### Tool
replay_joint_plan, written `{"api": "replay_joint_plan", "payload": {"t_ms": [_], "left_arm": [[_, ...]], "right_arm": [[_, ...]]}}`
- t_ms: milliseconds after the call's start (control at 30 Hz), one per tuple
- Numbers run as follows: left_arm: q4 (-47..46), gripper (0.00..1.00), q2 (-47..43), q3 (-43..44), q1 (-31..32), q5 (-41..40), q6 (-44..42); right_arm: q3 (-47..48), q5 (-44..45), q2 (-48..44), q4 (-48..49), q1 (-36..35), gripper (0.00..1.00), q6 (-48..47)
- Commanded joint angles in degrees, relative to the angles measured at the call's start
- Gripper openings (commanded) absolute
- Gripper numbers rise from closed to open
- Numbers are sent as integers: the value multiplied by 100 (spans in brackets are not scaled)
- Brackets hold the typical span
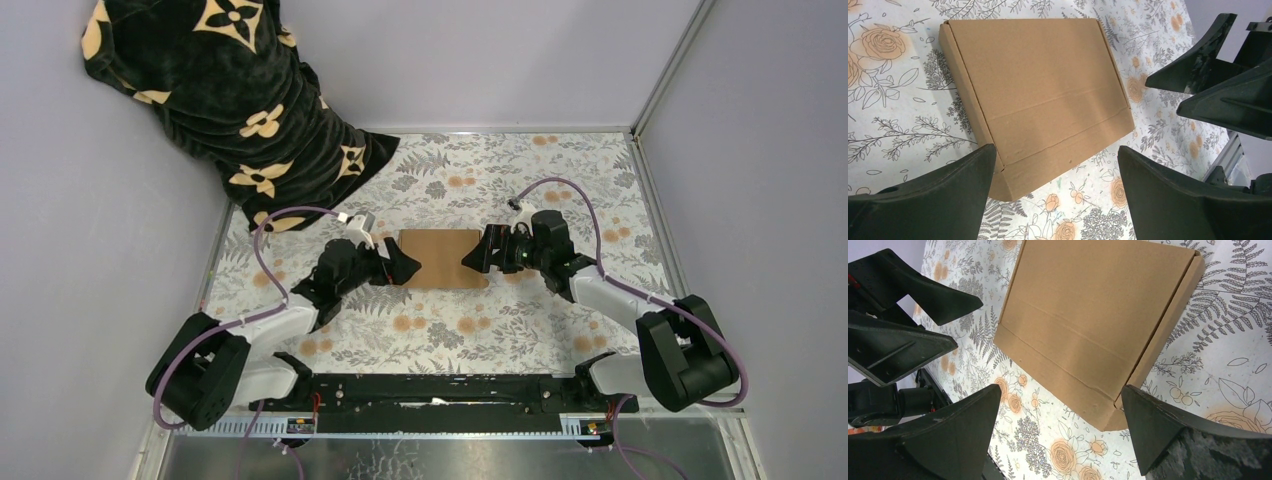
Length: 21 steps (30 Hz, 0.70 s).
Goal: Fold the paper box
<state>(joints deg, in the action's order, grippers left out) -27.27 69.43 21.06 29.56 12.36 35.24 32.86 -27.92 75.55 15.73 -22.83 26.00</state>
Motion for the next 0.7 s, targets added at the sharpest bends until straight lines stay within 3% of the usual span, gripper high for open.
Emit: {"api": "replay_joint_plan", "payload": {"t_ms": [0,667], "left_arm": [[-87,99,179,116,-21,-148,-169],[-715,98,1054,277,-30,-18,-220]], "right_arm": [[-10,103,67,186,22,100,8],[-47,17,874,826,24,100,155]]}}
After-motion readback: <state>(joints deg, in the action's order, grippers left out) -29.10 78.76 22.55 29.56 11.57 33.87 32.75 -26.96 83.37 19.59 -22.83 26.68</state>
